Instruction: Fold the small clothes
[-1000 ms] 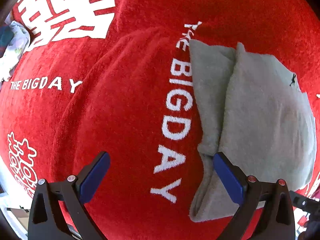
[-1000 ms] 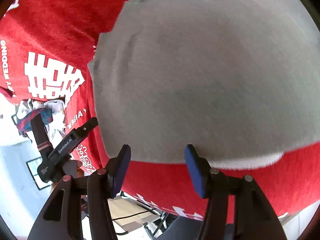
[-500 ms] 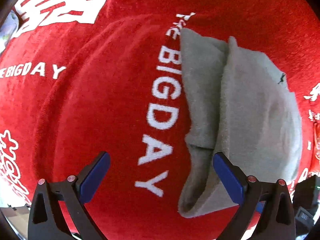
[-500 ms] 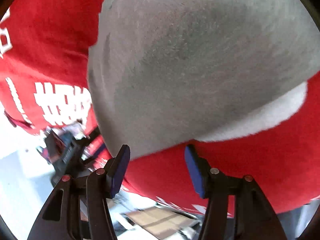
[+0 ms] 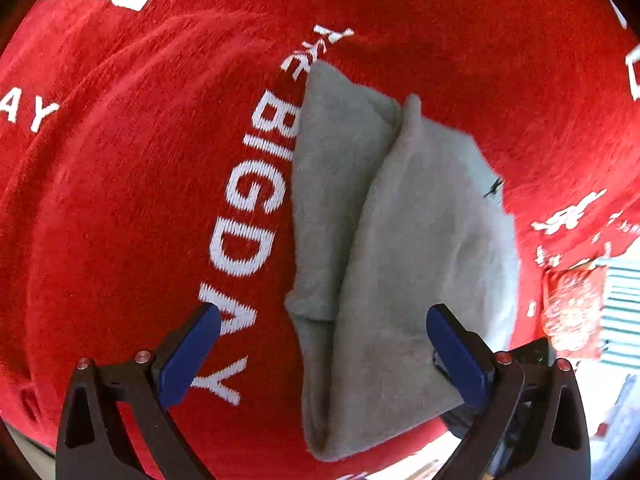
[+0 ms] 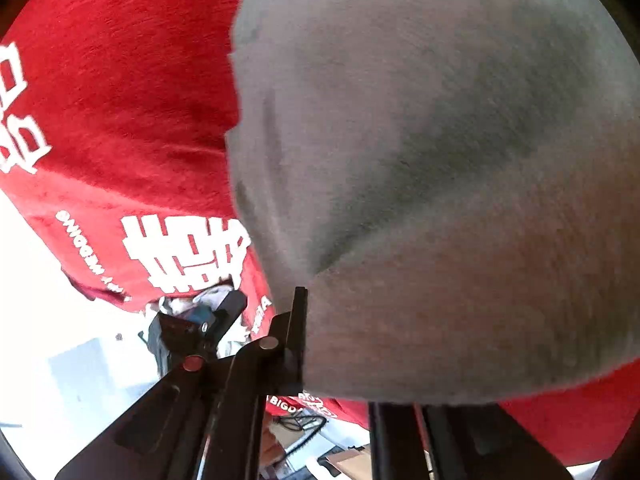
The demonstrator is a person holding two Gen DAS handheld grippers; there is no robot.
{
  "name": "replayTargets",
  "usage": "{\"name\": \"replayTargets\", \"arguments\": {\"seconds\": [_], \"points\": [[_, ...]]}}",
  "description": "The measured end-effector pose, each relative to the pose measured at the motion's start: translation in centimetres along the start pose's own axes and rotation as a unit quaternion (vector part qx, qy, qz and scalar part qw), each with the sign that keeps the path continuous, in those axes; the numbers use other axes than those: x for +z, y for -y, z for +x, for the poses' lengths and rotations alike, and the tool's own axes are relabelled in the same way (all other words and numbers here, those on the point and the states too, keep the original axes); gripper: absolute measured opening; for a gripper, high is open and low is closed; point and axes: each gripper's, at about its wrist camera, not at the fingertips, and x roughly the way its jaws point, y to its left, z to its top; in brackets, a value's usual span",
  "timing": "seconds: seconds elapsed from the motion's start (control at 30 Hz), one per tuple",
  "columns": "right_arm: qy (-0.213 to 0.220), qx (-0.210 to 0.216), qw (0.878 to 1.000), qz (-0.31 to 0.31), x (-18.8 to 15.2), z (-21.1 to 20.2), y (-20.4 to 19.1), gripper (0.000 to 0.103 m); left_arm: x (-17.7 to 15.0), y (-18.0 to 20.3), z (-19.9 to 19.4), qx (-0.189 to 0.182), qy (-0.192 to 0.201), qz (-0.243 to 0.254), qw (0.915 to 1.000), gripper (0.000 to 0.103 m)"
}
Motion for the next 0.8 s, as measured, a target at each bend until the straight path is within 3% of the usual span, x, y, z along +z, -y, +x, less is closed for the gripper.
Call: {"name": "replayTargets", "arguments": {"seconds": [0.17, 0.27, 0.37, 0.47, 0.57, 0.63, 0.7, 0.77, 0.8], "points": [[-0.012, 0.025, 0.999, -0.044, -0.1, -1.7, -1.8, 0.009, 1.4, 0.1, 1.2, -0.036, -0.028, 0.003, 0.9990, 0.103], [-0.014, 0.045, 0.997, -0.057, 0.1, -2.5, -2.9, 0.009, 1.9, 1.6, 2.0, -0.037, -0.031, 0.028, 0.9984, 0.103], [-0.017, 0.053, 0.996, -0.069, 0.4, -3.1, -3.6, 0.009, 1.9, 3.5, 2.7, -0.065, -0.046, 0.043, 0.9959, 0.103], [-0.023, 0.046, 0.995, -0.080, 0.4, -3.2, -3.8, 0.009, 1.9, 6.2, 3.5, -0.080, -0.052, 0.063, 0.9934, 0.103], [-0.039, 0.018, 0.995, -0.087, 0.1, -2.7, -3.4, 0.009, 2.0, 8.3, 4.2, -0.060, -0.045, 0.088, 0.9933, 0.101], [-0.057, 0.001, 0.995, -0.078, 0.0, -2.3, -2.4, 0.010, 2.0, 8.8, 4.9, -0.019, -0.051, 0.105, 0.9930, 0.058], [-0.083, -0.029, 0.994, -0.069, -0.2, -2.1, -1.3, 0.013, 2.1, 8.7, 5.7, 0.000, -0.064, 0.103, 0.9926, 0.050], [-0.103, -0.061, 0.990, -0.072, -0.3, -2.5, -0.7, 0.020, 1.8, 8.7, 5.5, 0.009, -0.057, 0.107, 0.9926, 0.050], [-0.116, -0.072, 0.988, -0.079, -0.4, -2.8, -0.6, 0.032, 1.6, 8.9, 5.3, 0.018, -0.052, 0.115, 0.9918, 0.050]]}}
